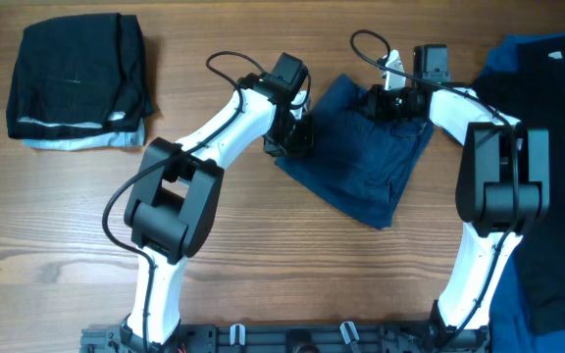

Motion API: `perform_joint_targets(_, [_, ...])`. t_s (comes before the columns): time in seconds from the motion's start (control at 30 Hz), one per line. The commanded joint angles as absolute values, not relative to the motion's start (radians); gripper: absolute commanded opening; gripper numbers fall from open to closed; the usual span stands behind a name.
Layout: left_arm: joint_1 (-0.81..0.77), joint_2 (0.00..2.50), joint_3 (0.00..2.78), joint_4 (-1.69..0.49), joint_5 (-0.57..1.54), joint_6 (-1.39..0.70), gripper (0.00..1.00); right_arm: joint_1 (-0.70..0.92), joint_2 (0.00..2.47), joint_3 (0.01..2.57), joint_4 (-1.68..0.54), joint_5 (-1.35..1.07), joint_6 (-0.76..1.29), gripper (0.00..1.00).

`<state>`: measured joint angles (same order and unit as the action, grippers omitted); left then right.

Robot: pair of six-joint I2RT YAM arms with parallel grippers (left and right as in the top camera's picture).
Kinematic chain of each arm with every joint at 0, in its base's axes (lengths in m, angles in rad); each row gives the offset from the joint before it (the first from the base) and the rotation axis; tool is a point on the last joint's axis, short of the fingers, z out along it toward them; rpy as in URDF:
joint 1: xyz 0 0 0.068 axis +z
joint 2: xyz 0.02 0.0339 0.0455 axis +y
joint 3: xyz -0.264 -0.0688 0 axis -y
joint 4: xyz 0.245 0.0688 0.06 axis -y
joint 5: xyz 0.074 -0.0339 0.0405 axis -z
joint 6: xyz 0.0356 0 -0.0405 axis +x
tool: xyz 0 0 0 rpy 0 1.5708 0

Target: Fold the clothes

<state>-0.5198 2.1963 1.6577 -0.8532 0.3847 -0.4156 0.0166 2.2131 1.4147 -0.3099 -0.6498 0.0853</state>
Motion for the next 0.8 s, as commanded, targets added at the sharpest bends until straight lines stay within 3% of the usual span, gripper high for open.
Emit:
perform_joint_targets(0.0, [-0.541,2.211,1.647,-0.881,0.327,-0.395,0.04,0.025,2.232,1.422,-0.311,-0.577,0.041,0.04])
perform_joint_targets(0.2, [-0.530,2.049,1.650,-0.802,0.241,-0.389,0.04,0.025,1.908,1.568,-0.495,-0.585,0.010,0.08])
perform_joint_targets(0.3, [-0.530,1.983,1.650,-0.730,0.242,-0.389,0.04,0.025,1.778,1.567,-0.635,-0.584,-0.002,0.15])
perform_joint_targets(0.37, [-0.530,1.968,1.650,-0.657,0.245,-0.398,0.04,0.025,1.737,1.565,-0.736,-0.580,-0.015,0.14])
perform_joint_targets(0.47, [-0.529,1.988,1.650,-0.558,0.245,-0.398,0.04,0.025,1.746,1.546,-0.828,-0.567,-0.027,0.04])
perform_joint_targets(0.77, [-0.520,2.172,1.650,-0.355,0.311,-0.458,0.10,0.025,1.866,1.225,-0.612,-0.505,-0.023,0.04])
